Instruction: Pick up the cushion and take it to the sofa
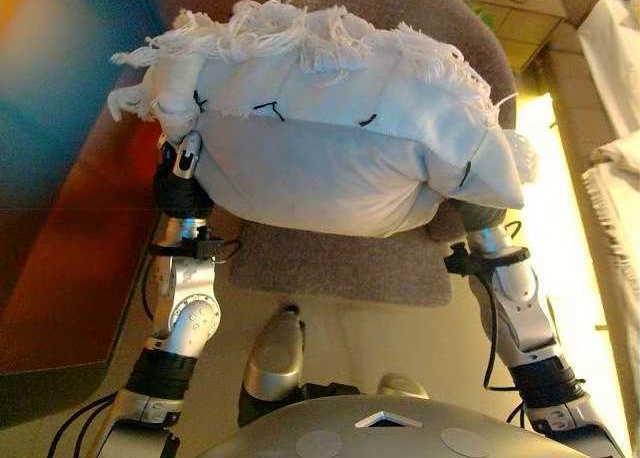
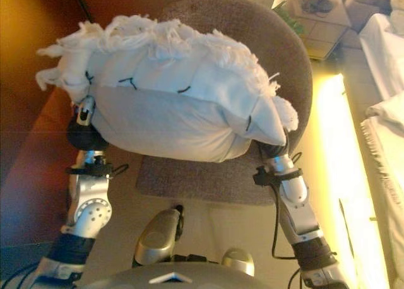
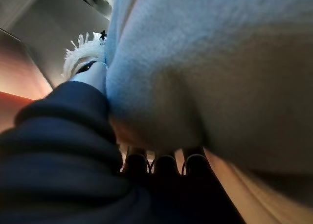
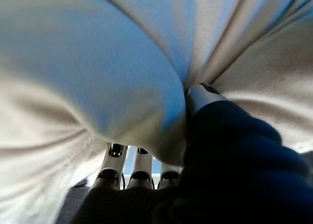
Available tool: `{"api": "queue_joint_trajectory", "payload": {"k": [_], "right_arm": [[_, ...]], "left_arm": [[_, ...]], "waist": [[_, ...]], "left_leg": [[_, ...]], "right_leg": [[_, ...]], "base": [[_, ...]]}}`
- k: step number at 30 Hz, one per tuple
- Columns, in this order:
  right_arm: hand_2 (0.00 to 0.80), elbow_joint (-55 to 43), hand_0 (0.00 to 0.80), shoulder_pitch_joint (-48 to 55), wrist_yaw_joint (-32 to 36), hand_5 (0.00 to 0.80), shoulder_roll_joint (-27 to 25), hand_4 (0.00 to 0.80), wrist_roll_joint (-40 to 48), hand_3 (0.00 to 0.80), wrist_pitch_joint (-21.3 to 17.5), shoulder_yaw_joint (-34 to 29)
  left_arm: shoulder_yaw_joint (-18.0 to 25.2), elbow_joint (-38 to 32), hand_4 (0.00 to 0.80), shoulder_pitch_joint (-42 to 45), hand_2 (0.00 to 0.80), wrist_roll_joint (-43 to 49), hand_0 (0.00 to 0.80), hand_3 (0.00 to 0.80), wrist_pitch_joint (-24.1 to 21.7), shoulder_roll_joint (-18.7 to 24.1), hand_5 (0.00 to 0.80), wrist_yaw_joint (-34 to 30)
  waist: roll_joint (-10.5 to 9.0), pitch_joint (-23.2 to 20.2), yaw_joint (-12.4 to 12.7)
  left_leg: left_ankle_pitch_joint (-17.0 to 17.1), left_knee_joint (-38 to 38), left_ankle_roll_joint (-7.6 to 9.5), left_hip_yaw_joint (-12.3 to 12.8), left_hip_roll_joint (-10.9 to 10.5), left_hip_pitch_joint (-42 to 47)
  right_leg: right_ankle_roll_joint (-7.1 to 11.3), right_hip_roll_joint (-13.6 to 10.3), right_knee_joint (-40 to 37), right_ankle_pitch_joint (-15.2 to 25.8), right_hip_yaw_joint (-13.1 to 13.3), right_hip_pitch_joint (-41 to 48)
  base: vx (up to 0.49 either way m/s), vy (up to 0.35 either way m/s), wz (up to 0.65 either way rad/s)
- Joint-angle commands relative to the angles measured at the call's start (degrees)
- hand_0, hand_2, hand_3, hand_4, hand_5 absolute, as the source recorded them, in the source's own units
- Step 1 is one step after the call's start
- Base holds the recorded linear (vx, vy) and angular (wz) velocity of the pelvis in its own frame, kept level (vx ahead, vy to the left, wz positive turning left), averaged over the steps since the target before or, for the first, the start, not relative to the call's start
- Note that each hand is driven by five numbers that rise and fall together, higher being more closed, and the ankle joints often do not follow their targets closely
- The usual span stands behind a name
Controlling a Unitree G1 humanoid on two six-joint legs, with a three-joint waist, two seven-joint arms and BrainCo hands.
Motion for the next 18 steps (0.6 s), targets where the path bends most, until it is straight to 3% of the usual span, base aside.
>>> {"api": "queue_joint_trajectory", "payload": {"k": [1, 5, 8, 12, 14, 16, 18], "right_arm": [[0.8, -5.07, 0.8, -7.21, 1.53, 0.8, 0.24, 0.8, 1.36, 0.8, -6.18, 1.35], [0.8, -3.54, 0.8, -8.62, -0.19, 0.8, 0.62, 0.8, -0.32, 0.8, -5.97, 3.41], [0.8, -0.57, 0.8, -9.53, -0.59, 0.8, 0.73, 0.8, 0.23, 0.8, -5.07, 3.26], [0.8, -0.82, 0.8, -7.47, -1.18, 0.8, 0.73, 0.8, 1.33, 0.8, -2.18, 2.92], [0.8, 0.29, 0.8, -6.04, -0.3, 0.8, 1.41, 0.8, 2.12, 0.8, -1.13, 3.26], [0.8, 2.1, 0.8, -5.38, 0.84, 0.8, 1.8, 0.8, 2.66, 0.8, -0.73, 3.82], [0.8, 3.98, 0.8, -4.33, 0.32, 0.8, 2.18, 0.8, 3.59, 0.8, 0.62, 4.24]], "left_arm": [[-4.29, -8.51, 0.8, -1.36, 0.8, 7.48, 0.8, 0.8, 0.65, -0.12, 0.8, -5.51], [-4.97, -7.64, 0.8, -1.25, 0.8, 10.43, 0.8, 0.8, 1.63, -0.83, 0.8, -3.6], [-5.12, -6.74, 0.8, -0.85, 0.8, 12.81, 0.8, 0.8, 2.64, -1.26, 0.8, -1.48], [-4.63, -5.84, 0.8, 1.35, 0.8, 13.42, 0.8, 0.8, 4.58, -2.09, 0.8, 0.66], [-4.48, -4.79, 0.8, 2.58, 0.8, 14.27, 0.8, 0.8, 4.72, -2.7, 0.8, 1.29], [-4.31, -3.37, 0.8, 3.17, 0.8, 15.22, 0.8, 0.8, 3.73, -2.98, 0.8, 1.87], [-4.08, -1.74, 0.8, 4.0, 0.8, 15.67, 0.8, 0.8, 4.4, -3.52, 0.8, 2.13]], "waist": [[1.22, -7.25, -1.63], [1.18, -7.14, -4.14], [1.36, -8.53, -4.82], [1.34, -10.03, -5.28], [1.27, -9.87, -5.46], [0.71, -8.94, -5.82], [0.48, -7.42, -5.74]], "left_leg": [[5.34, -6.76, -2.38, -2.74, 1.52, -0.61], [3.18, -8.67, -3.14, -3.96, 1.14, 4.36], [2.03, -10.27, -3.65, -4.11, 1.71, 6.79], [0.81, -9.23, -4.3, -4.07, 2.2, 7.36], [0.82, -4.5, -5.19, -4.24, 2.43, 5.99], [1.53, 4.97, -5.74, -4.17, 2.24, 3.18], [3.9, 12.68, -6.01, -4.97, 1.99, -1.43]], "right_leg": [[-3.11, 4.74, -14.84, 11.12, -8.69, -4.82], [-2.89, 5.37, -25.6, 14.39, -7.41, -5.49], [-3.11, 5.7, -28.38, 14.73, -6.38, -3.69], [-3.86, 6.25, -31.35, 14.8, -5.27, -1.34], [-4.59, 6.26, -32.21, 15.0, -5.11, -0.87], [-5.7, 5.9, -31.81, 14.84, -5.18, -1.02], [-6.8, 5.91, -30.6, 14.46, -4.86, -0.97]], "base": [[0.253, -0.095, -0.05], [0.273, -0.097, 0.23], [0.273, -0.104, 0.4], [0.22, -0.155, -0.06], [0.14, -0.195, -0.02], [0.089, -0.176, -0.01], [0.109, -0.101, 0.01]]}}
